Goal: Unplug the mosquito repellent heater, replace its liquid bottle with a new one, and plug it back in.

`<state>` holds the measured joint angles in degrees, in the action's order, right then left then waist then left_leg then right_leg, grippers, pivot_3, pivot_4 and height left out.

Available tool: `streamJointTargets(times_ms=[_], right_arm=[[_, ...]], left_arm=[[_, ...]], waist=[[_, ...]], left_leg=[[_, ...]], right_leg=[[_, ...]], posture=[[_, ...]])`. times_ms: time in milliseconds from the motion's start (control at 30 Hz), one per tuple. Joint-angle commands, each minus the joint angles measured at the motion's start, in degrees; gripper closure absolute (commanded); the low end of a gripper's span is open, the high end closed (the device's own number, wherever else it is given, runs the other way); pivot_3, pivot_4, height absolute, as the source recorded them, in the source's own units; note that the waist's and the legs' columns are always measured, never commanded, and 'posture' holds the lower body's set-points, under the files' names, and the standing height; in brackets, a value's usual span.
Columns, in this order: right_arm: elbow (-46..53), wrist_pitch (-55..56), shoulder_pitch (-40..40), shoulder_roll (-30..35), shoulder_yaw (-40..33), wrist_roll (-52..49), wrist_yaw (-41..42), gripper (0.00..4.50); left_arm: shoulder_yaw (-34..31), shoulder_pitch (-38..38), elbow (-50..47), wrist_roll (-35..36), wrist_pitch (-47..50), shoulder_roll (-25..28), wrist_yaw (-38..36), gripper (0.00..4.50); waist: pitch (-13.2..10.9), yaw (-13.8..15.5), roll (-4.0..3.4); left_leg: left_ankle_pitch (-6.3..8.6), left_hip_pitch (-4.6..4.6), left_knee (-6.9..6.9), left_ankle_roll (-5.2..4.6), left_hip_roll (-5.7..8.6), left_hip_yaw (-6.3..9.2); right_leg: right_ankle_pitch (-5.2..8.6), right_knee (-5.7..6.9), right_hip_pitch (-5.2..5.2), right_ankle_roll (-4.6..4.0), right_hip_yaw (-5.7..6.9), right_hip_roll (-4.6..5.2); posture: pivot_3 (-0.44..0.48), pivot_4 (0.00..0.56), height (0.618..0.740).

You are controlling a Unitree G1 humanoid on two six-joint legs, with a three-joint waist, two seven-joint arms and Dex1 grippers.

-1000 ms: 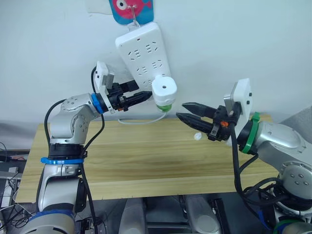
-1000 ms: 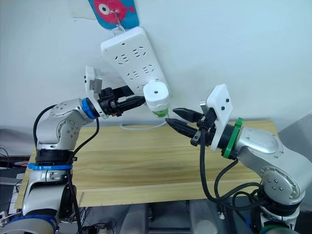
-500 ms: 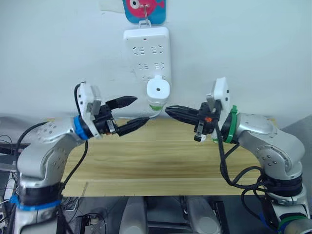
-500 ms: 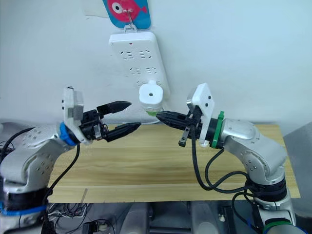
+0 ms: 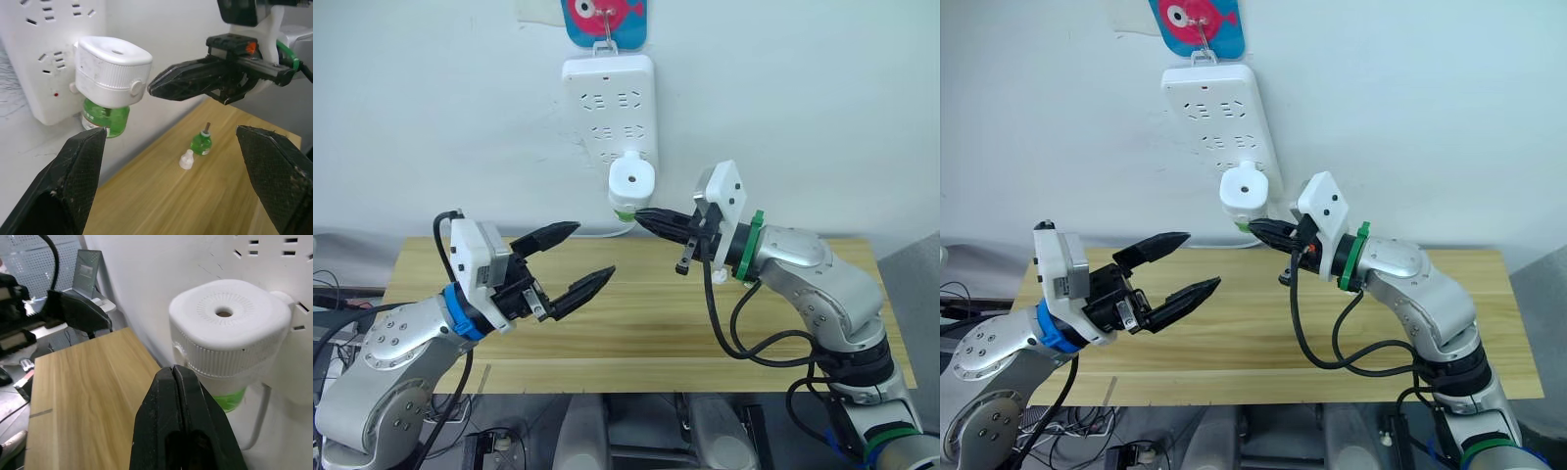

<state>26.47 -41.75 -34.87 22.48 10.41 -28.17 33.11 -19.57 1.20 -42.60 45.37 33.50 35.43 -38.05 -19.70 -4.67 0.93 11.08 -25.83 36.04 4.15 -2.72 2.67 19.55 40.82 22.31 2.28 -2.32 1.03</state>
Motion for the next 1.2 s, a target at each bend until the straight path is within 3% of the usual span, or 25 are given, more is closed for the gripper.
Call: streamJointTargets(times_ms=[33,633,933,1200], right_arm=[[0.89,1.72,-0.74,-0.62,0.33,1.31,-0.49,4.5],[6.78,-3.64,0.83,-2.66,0.79,-1.93,-1.55,4.5],[3.66,-2.45,-1.39,-7.49,3.18,1.57,-5.34,4.5],[0.84,-1.14,-2.65,-7.98,3.49,4.88,-6.33,4.5]], left_arm=[[-0.44,-0.7,-2.91,1.06,-1.69,-0.54,1.88,0.02],[-0.18,-1.98,-1.57,0.15,-4.97,0.95,0.76,0.02],[-0.19,-2.81,-1.2,-0.23,-6.43,1.55,0.35,0.02],[0.09,-2.77,-0.91,-0.59,-6.75,1.71,0.42,0.02]], waist=[[0.0,0.02,0.0],[0.0,-0.01,0.0],[0.0,-0.01,0.0],[0.0,0.01,0.0]], left_leg=[[0.0,0.0,0.01,0.0,0.0,-0.01],[0.0,0.0,-0.02,0.0,-0.01,0.0],[0.0,0.0,-0.02,0.0,-0.01,0.02],[0.0,0.0,-0.03,0.0,-0.01,0.01]], right_leg=[[0.0,0.0,0.0,0.0,-0.01,0.0],[0.0,-0.01,0.0,0.0,0.0,0.0],[0.0,-0.01,0.0,0.0,0.01,0.0],[0.0,-0.02,0.01,0.0,0.02,0.0]], posture=[[-0.083,0.34,0.74],[-0.087,0.342,0.74],[-0.079,0.341,0.74],[-0.076,0.339,0.74]])
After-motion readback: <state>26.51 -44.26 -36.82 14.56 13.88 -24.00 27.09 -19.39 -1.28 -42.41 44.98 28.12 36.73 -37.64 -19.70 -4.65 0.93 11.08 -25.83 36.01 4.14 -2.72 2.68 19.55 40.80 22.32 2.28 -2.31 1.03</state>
